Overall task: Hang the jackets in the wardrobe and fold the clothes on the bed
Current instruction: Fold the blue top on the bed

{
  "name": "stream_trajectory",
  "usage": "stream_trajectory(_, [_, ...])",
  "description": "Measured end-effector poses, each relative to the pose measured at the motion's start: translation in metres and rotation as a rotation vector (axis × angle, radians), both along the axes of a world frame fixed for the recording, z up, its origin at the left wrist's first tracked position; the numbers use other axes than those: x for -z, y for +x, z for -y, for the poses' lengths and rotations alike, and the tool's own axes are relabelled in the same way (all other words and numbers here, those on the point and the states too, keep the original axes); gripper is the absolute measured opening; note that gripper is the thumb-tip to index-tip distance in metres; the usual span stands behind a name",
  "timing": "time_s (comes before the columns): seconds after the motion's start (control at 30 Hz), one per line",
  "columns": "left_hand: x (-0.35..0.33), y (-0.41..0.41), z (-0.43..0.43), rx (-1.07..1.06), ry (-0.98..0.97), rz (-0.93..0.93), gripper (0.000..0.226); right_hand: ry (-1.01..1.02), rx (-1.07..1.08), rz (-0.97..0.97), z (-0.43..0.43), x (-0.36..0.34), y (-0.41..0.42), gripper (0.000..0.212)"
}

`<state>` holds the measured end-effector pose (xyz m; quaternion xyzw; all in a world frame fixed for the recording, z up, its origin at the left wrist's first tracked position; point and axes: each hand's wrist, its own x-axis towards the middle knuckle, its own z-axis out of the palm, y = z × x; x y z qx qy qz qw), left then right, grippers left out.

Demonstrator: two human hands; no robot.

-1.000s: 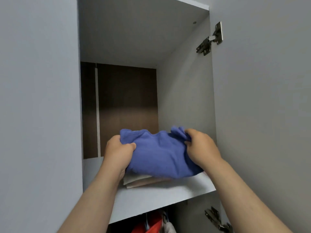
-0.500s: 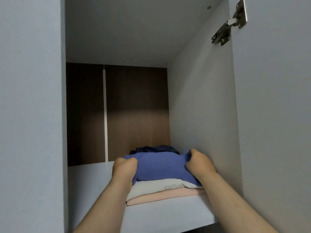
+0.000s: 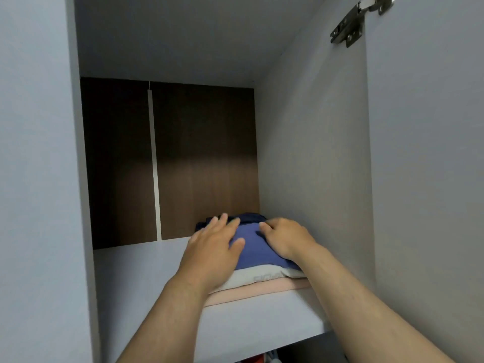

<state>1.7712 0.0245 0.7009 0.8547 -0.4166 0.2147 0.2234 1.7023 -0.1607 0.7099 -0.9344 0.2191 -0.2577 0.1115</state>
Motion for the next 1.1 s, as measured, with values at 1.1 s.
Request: stream_trajectory(1.1, [0.000, -0.019, 0.004, -0.130, 0.269, -0.306, 0.076, -0.052, 0.306, 0.001, -0.050, 0.066, -0.147, 0.049])
